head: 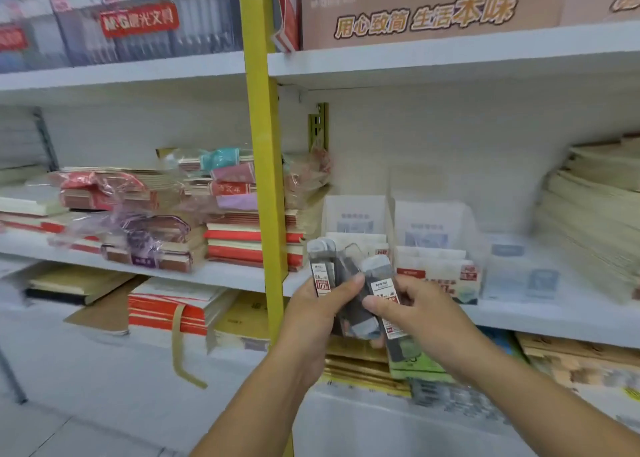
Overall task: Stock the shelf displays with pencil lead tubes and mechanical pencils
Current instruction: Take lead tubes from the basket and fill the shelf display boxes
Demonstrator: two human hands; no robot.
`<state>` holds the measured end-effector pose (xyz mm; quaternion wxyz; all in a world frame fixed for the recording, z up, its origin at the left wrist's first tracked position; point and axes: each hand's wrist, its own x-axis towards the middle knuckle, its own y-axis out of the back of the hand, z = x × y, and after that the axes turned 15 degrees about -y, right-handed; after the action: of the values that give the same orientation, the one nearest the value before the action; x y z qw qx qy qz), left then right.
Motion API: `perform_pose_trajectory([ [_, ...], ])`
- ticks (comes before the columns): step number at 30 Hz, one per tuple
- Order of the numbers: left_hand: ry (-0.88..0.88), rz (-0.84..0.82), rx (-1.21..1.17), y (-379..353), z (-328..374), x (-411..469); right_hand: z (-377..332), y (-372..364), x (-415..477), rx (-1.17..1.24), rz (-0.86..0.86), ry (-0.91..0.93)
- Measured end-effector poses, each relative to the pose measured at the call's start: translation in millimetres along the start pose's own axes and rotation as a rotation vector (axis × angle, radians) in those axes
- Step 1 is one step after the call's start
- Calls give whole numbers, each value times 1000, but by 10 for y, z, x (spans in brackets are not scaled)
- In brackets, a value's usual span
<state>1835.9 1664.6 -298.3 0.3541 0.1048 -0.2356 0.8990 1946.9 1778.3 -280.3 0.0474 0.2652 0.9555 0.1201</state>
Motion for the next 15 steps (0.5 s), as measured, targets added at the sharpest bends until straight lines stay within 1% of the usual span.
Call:
perform_pose_trajectory([
  [2, -15, 26, 23, 18, 11, 237, -106, 36, 186, 12, -25, -16],
  [5, -39, 113, 66, 58, 17, 475, -194, 54, 364, -32, -41, -37],
  [10, -117, 194, 136, 104, 113, 635, -440, 143, 471, -50, 7, 13],
  [12, -147, 227, 153, 136, 117, 633, -559, 232, 512, -87, 49, 84],
  [15, -165, 268, 170, 196, 91, 609, -797, 380, 681, -195, 207, 260],
])
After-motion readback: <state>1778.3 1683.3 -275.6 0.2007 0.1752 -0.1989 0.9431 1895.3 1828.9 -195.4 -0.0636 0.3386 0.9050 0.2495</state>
